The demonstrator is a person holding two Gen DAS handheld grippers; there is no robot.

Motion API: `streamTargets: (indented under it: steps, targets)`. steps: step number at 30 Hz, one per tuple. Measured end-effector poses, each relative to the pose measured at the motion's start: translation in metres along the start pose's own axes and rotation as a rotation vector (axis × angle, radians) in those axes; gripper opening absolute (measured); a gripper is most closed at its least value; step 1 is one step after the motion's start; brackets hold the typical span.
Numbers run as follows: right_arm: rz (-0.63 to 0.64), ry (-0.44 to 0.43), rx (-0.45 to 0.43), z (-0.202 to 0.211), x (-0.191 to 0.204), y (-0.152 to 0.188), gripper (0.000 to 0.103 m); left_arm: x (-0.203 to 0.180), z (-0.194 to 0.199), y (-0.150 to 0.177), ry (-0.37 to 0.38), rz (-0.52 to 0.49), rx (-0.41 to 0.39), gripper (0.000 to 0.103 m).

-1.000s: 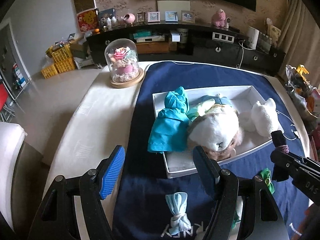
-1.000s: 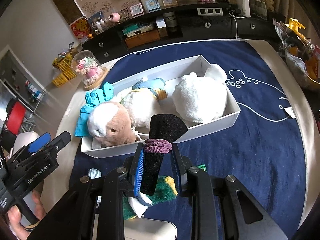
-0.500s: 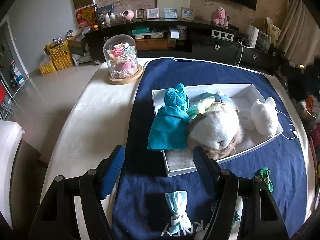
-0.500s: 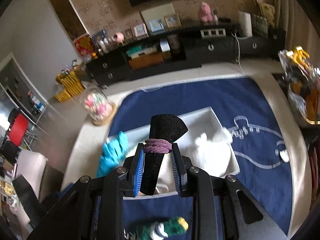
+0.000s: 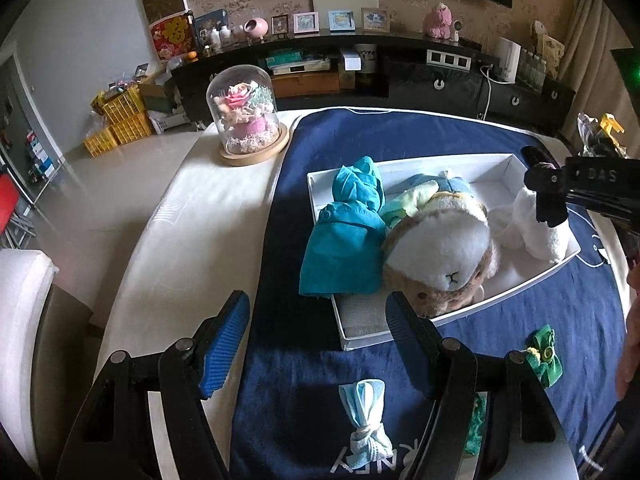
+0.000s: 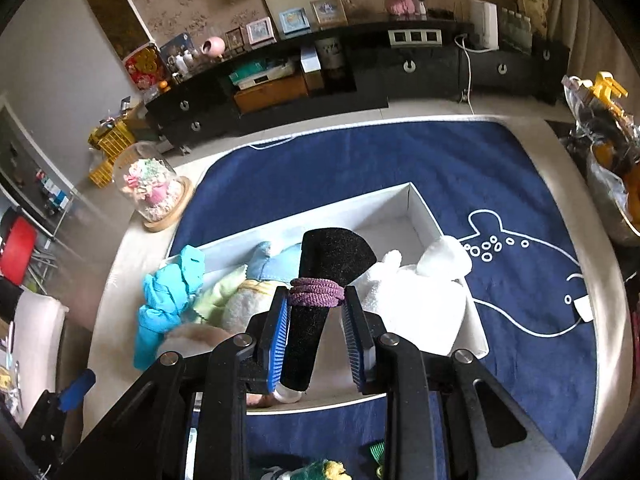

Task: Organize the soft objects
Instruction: 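Move the left gripper to the light blue cloth while the right gripper carries the black item over the box, then lower the black pink-banded item into the box and open the right gripper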

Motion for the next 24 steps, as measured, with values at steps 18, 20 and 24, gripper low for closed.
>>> streamTargets:
  steps: [18, 20, 24]
  targets:
    - [-0.029, 0.000, 0.050, -0.042, -0.001, -0.002, 0.103, 0.000, -0.007, 0.003, -0.009, -0.007, 0.022, 0.071]
    - [-0.036, -0.010, 0.047, -0.043, -0.001, -0.004, 0.103, 0.001, -0.008, 0.003, -0.010, -0.004, 0.025, 0.071]
    - [-0.045, -0.019, 0.035, -0.045, -0.002, -0.010, 0.103, 0.000, -0.010, 0.003, -0.010, -0.004, 0.029, 0.071]
Point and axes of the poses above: each gripper's, at about its wrist camera, not at the fingertips, and z roughly against the way its jaws point, x to its left, y to its underside, the point moved 5 cm from there along -z, roughly the way its jaws point, and after that the axes turned 4 degrees about x, right-handed, at the moved point
